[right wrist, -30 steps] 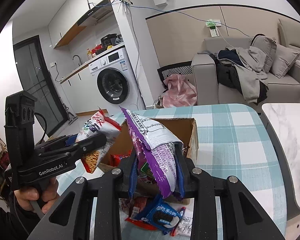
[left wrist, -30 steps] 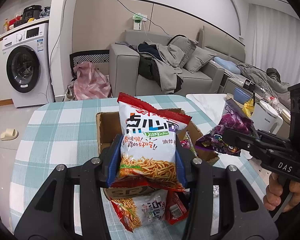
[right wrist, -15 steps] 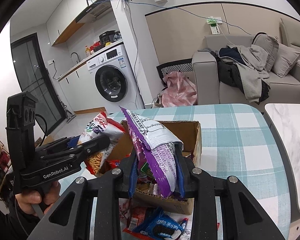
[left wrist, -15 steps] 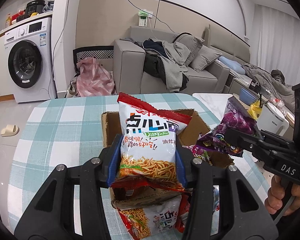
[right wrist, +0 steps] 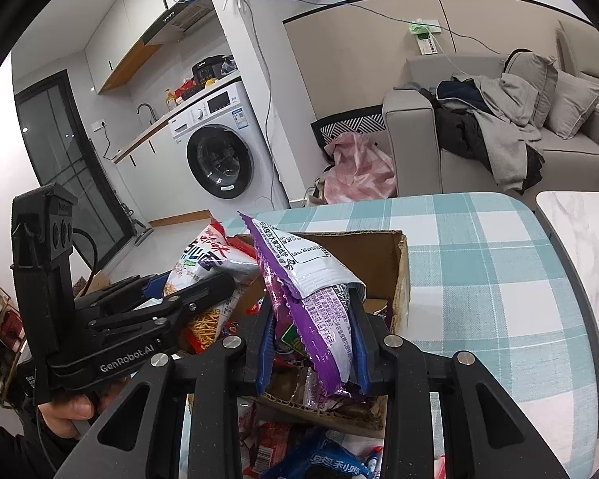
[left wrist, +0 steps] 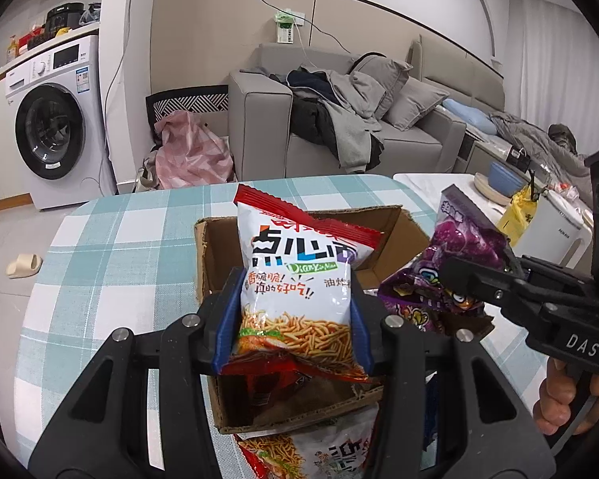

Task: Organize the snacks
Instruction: 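Open both tools to drop the bags into the box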

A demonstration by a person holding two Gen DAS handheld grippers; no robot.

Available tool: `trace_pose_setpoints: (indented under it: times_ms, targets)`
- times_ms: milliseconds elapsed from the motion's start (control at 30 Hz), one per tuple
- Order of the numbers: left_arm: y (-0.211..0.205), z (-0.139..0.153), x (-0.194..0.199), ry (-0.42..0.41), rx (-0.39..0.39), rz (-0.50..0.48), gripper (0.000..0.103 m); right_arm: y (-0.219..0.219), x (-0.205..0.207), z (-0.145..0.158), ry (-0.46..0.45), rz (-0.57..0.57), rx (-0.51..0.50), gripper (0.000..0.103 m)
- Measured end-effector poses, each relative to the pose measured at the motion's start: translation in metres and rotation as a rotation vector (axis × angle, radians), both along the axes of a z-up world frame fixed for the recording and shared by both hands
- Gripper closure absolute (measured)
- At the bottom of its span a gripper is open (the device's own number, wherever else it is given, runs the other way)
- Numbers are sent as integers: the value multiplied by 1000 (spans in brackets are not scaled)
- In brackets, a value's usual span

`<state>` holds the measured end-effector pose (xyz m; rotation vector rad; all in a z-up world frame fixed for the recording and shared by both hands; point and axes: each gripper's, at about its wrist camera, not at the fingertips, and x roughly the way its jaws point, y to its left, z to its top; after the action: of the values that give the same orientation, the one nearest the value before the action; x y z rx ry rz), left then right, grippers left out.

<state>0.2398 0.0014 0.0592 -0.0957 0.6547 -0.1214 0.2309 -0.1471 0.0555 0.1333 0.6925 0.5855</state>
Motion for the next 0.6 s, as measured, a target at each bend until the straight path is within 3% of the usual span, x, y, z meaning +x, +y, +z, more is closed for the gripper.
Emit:
trace_pose_setpoints:
  times_ms: [433, 533, 567, 600]
  targets:
    - [-1, -22, 12, 59, 9, -3, 58, 20, 25, -19, 52, -16, -102, 68]
    - [0, -18, 8, 49, 24, 10, 42, 15, 22, -16, 24, -34, -106, 50]
    - [1, -17, 6, 43, 18, 11, 33, 12, 18, -13, 4, -39, -97, 41]
    - [2, -15, 3, 40, 16, 14, 29, 8, 14, -8, -16, -50, -88, 25]
